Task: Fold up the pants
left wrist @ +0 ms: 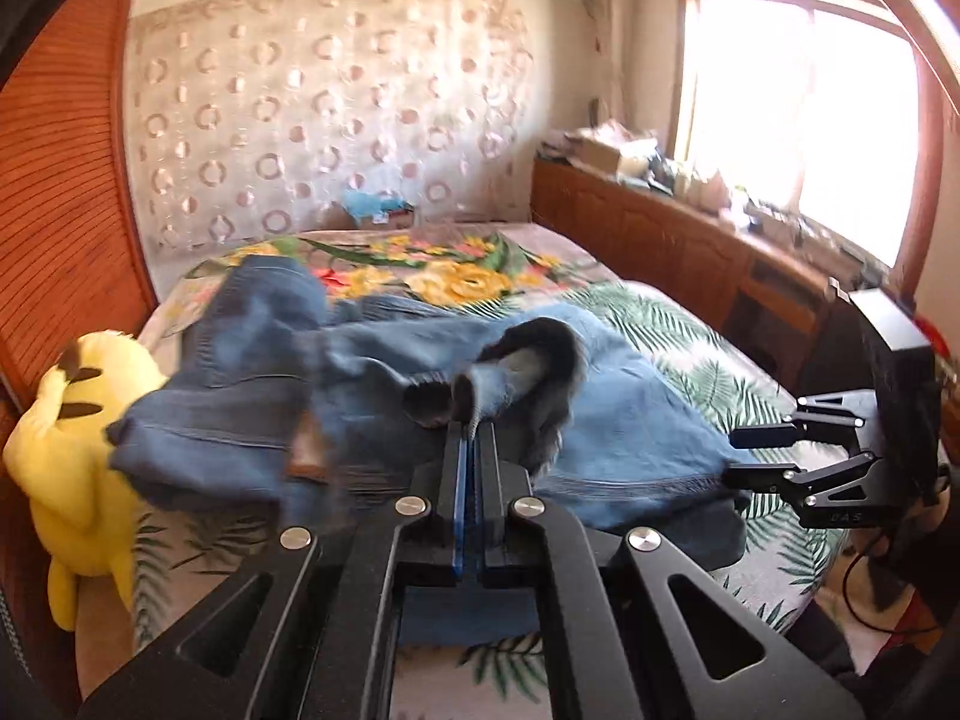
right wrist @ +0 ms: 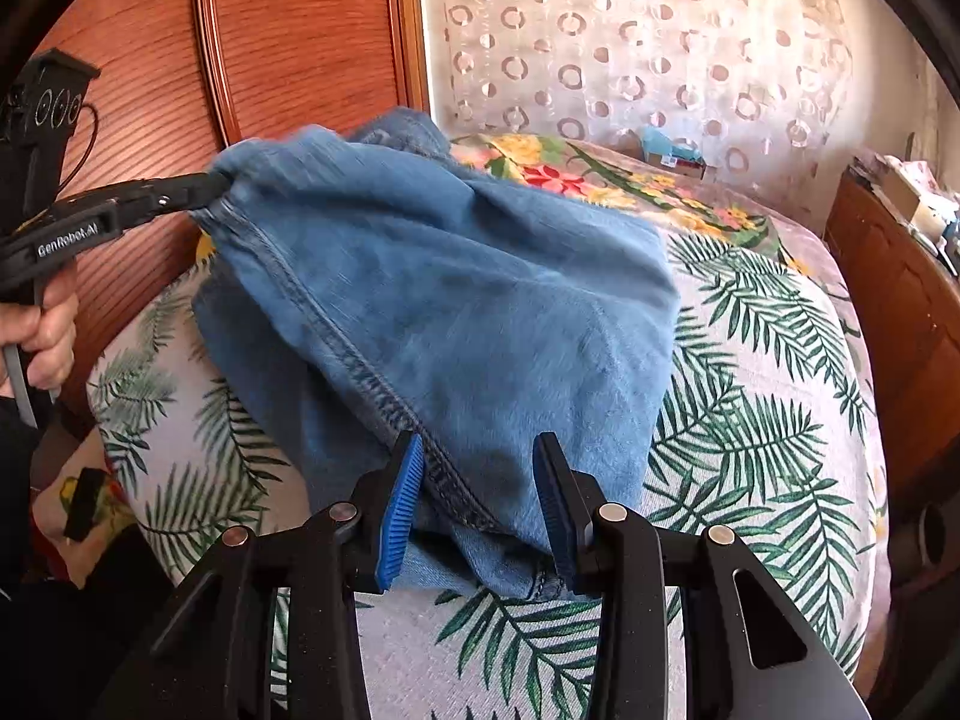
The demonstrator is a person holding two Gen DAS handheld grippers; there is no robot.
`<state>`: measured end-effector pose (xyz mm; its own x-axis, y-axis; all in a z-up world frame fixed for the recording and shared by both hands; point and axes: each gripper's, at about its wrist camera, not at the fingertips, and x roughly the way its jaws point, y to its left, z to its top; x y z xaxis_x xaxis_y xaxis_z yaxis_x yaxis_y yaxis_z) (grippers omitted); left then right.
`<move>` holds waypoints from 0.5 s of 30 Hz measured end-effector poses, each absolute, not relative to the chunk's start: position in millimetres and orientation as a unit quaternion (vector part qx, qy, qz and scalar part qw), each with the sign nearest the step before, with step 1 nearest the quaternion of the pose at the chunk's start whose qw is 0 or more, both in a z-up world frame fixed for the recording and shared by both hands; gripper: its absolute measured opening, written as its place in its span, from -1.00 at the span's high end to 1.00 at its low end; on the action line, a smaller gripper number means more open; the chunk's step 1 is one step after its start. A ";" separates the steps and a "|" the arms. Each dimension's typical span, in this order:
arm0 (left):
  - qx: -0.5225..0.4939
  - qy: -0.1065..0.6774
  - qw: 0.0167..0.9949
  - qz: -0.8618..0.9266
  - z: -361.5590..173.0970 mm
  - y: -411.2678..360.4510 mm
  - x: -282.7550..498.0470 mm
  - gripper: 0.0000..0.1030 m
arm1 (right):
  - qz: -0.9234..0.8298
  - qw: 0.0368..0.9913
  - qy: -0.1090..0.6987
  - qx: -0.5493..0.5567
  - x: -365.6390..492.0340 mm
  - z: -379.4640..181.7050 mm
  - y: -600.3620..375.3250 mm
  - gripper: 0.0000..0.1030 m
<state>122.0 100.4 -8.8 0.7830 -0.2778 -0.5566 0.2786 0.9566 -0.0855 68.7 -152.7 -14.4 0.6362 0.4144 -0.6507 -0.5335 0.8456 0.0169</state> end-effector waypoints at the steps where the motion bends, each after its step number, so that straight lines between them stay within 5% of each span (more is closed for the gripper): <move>1: -0.006 0.297 0.944 -0.144 -8.8 106.3 121.3 0.96 | 0.266 0.901 0.332 -0.083 67.3 -10.1 -154.3 0.23; 15: 0.010 0.407 0.903 -0.137 -99.9 92.0 117.6 0.96 | 0.243 0.913 0.316 -0.081 86.4 -15.0 -140.8 0.23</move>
